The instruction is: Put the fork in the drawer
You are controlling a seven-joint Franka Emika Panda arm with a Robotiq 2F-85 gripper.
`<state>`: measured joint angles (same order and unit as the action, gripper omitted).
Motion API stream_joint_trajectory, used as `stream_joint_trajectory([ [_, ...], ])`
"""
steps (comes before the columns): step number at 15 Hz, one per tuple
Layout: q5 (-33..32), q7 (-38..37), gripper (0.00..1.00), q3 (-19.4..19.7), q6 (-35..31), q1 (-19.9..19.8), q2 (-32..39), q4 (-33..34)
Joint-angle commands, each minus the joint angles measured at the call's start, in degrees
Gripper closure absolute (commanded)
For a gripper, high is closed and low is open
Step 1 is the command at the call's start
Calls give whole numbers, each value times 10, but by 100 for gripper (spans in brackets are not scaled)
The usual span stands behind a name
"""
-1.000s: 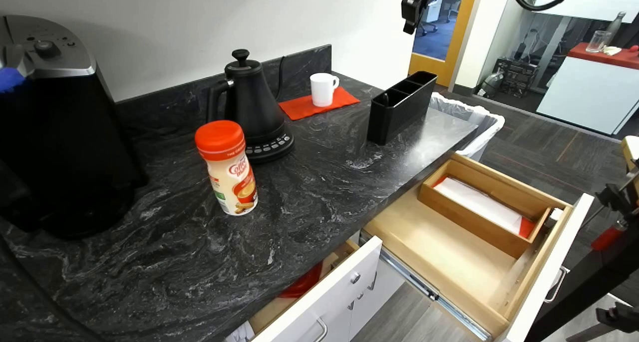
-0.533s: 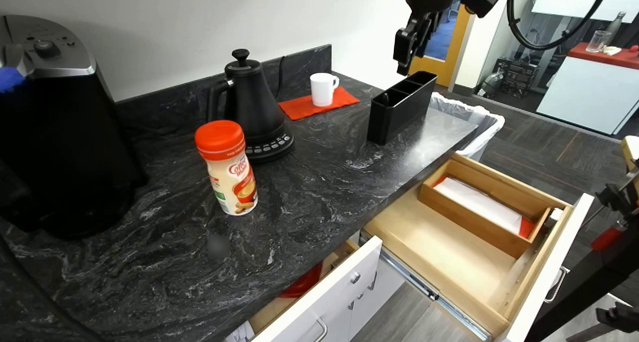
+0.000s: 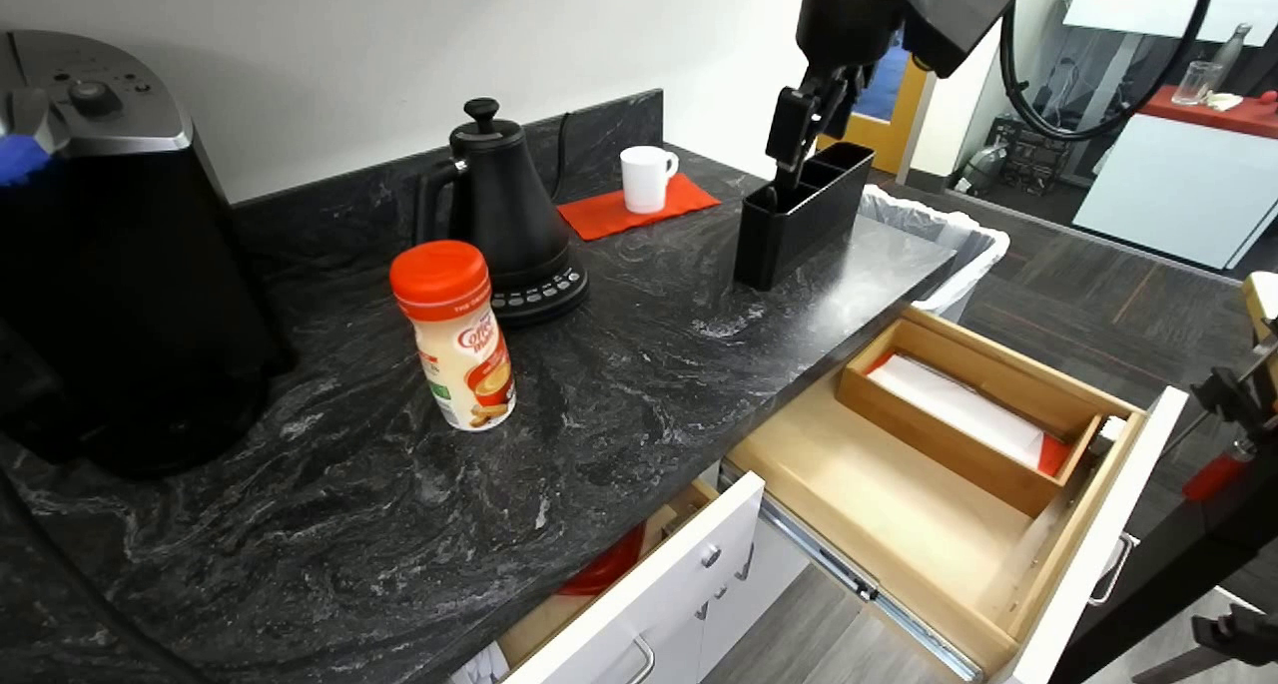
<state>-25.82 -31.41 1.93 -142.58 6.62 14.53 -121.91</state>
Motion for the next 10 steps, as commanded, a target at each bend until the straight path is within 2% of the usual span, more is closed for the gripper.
stream_joint_trajectory([
  [1, 10, 14, 0, 8, -34, 3, 14, -4],
  [8, -22, 11, 0, 40, -106, 22, 58, 5],
  [9, -32, 7, 7, 49, -116, 28, 64, 7],
  [10, -41, 4, 26, 58, -125, 34, 69, 9],
])
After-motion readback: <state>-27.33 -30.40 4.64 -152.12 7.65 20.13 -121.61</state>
